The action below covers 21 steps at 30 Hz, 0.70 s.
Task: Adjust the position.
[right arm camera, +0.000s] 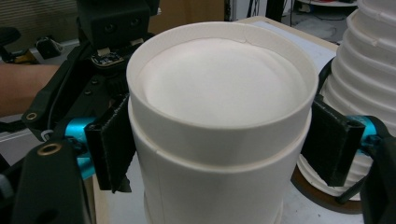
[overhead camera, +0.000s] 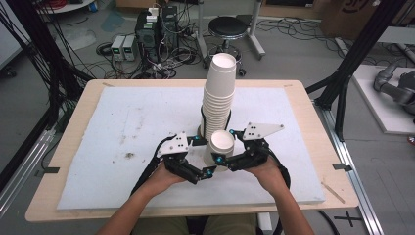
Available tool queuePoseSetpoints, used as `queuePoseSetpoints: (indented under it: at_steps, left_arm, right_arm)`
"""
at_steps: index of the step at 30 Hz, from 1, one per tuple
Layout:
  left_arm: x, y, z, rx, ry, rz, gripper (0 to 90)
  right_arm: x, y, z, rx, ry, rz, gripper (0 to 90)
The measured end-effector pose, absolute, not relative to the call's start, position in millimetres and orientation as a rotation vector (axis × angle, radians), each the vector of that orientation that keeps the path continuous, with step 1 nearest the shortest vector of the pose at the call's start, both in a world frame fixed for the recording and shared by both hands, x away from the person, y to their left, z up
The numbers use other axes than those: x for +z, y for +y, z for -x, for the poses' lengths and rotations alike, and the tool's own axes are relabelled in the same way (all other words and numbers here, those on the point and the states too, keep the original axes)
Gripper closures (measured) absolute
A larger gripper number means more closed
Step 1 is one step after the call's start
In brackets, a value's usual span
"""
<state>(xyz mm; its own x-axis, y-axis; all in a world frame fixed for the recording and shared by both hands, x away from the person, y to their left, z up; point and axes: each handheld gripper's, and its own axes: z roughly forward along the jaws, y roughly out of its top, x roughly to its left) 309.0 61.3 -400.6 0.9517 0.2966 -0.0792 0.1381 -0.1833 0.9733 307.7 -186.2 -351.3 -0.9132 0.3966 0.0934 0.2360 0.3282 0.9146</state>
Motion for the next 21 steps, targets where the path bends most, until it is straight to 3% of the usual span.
queuePoseSetpoints:
  at_steps: [21]
  left_arm:
    - [-403, 48, -312, 0.142, 0.308, -1.783, 2.9]
  right_arm:
    - [-351, -185, -307, 1.689, 2.434, -0.572, 21.1]
